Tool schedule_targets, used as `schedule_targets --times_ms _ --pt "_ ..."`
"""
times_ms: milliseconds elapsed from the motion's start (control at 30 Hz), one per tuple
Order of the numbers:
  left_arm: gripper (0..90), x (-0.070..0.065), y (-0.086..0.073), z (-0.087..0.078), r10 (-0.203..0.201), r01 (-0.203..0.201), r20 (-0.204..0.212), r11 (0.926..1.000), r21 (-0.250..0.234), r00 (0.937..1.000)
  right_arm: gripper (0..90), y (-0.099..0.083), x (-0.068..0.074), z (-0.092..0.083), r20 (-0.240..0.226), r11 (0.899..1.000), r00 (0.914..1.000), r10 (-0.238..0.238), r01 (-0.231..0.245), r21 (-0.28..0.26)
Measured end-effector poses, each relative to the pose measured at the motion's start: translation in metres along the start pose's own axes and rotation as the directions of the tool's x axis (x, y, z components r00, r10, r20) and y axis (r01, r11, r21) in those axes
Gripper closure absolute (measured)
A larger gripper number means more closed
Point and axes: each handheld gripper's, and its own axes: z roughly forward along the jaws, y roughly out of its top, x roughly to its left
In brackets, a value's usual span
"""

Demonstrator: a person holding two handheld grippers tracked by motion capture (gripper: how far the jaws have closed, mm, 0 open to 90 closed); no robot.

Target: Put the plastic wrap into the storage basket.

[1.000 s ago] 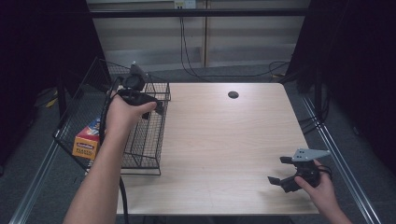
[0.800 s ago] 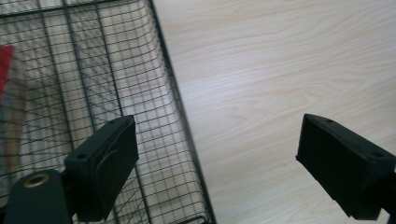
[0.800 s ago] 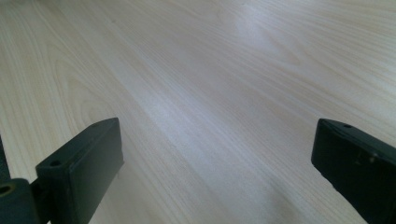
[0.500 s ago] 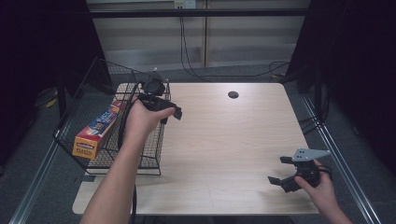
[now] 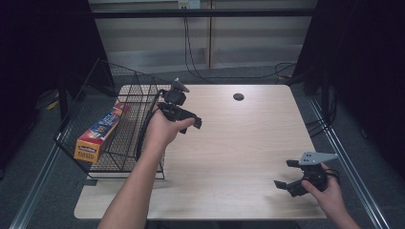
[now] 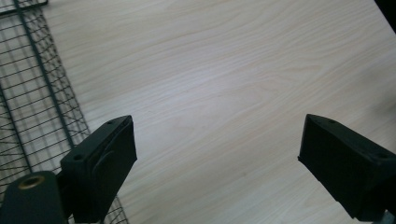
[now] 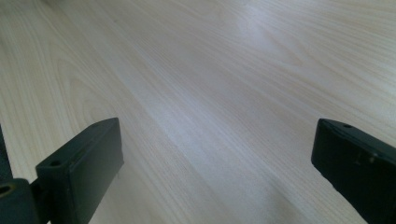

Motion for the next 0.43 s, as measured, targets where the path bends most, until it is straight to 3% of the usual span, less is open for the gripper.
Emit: schedule_targets --times_ms 167,200,433 --pt "10.6 -0.0066 -0.0007 0.0066 0.026 -0.026 0.009 0.9996 0.009 0.9996 1.7 0.0000 0.0000 -0.0004 0.002 1.000 1.0000 0.001 -0.001 -0.001" --pt "10.5 -0.0083 -0.0011 0.0077 0.013 -0.013 0.011 0.9999 -0.001 0.9999 1.7 0.0000 0.0000 -0.0004 0.001 1.000 1.0000 0.000 0.000 0.000" --pt "10.0 -0.0090 -0.0017 0.0098 0.036 -0.036 0.020 0.9994 -0.002 0.9992 1.6 -0.0008 -0.0004 -0.0003 -0.002 1.000 1.0000 0.002 -0.002 0.000"
